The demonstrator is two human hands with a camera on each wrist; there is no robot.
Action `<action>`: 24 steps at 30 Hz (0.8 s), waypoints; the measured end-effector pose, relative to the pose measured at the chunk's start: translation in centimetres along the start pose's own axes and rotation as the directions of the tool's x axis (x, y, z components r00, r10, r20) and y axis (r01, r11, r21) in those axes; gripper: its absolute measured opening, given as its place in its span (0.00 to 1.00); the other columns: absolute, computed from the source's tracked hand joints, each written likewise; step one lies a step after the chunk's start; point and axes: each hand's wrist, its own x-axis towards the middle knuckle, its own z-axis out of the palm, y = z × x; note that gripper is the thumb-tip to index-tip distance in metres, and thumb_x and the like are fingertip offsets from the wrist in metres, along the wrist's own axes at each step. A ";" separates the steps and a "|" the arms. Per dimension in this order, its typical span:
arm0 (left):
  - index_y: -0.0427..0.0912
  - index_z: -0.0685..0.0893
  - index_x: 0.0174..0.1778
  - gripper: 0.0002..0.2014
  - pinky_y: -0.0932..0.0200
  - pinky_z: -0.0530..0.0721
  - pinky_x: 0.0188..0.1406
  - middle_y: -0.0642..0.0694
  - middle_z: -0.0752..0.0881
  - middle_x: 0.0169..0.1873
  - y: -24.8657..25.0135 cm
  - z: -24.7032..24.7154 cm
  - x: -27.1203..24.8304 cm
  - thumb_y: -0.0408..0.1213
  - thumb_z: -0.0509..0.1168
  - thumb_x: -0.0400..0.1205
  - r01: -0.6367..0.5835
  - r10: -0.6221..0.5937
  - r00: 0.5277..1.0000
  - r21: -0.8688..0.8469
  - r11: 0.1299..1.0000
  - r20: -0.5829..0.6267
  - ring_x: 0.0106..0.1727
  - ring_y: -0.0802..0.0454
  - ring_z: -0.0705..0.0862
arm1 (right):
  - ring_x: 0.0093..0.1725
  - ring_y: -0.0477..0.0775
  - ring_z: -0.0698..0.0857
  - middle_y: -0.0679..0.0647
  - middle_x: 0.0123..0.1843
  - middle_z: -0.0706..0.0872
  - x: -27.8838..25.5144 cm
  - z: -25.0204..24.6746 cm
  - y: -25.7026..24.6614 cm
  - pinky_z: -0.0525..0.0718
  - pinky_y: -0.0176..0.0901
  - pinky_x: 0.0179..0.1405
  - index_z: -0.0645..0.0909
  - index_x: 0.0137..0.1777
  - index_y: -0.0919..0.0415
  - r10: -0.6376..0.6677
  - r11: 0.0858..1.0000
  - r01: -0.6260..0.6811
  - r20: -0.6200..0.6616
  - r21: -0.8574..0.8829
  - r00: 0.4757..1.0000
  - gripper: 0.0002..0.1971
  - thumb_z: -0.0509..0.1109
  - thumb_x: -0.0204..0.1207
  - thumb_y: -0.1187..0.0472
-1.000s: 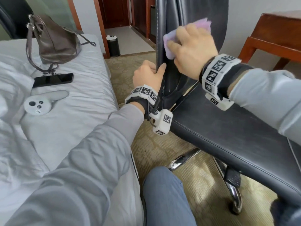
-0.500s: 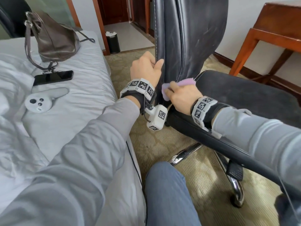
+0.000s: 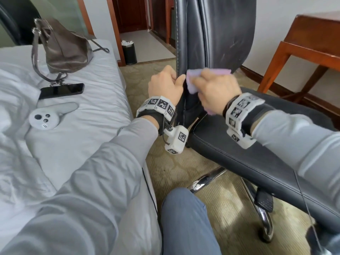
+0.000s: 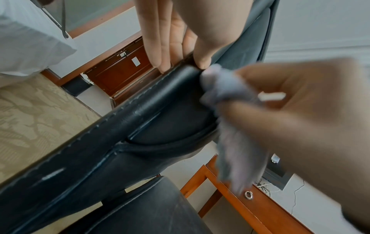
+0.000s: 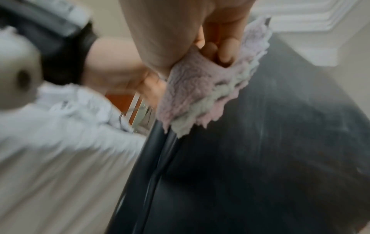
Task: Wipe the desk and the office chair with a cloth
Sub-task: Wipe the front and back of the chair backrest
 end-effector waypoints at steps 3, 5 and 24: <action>0.45 0.82 0.44 0.13 0.51 0.81 0.47 0.54 0.85 0.34 0.1 0.0 -0.1 0.52 0.68 0.83 0.010 -0.010 1.000 0.006 1.000 0.001 0.44 0.45 0.85 | 0.42 0.70 0.85 0.60 0.50 0.83 3.4 -4.9 1.5 0.70 0.51 0.37 0.78 0.54 0.57 0.140 0.989 -0.128 -0.213 0.069 0.967 0.13 0.68 0.69 0.63; 0.45 0.81 0.44 0.14 0.53 0.79 0.45 0.53 0.85 0.35 0.0 0.0 -0.2 0.53 0.68 0.83 0.007 -0.007 1.000 0.016 1.000 0.004 0.44 0.46 0.85 | 0.47 0.69 0.84 0.59 0.51 0.84 5.3 -6.6 1.8 0.68 0.52 0.41 0.76 0.55 0.58 0.188 0.981 -0.165 -0.281 0.106 0.941 0.11 0.61 0.74 0.62; 0.44 0.83 0.45 0.13 0.50 0.82 0.51 0.50 0.88 0.38 -0.2 0.2 0.3 0.52 0.68 0.83 0.000 0.000 1.000 0.015 1.000 0.008 0.46 0.45 0.86 | 0.38 0.61 0.78 0.50 0.44 0.76 6.1 -6.7 0.9 0.76 0.52 0.40 0.70 0.44 0.49 0.150 0.983 -0.127 -0.178 0.132 0.972 0.15 0.69 0.64 0.68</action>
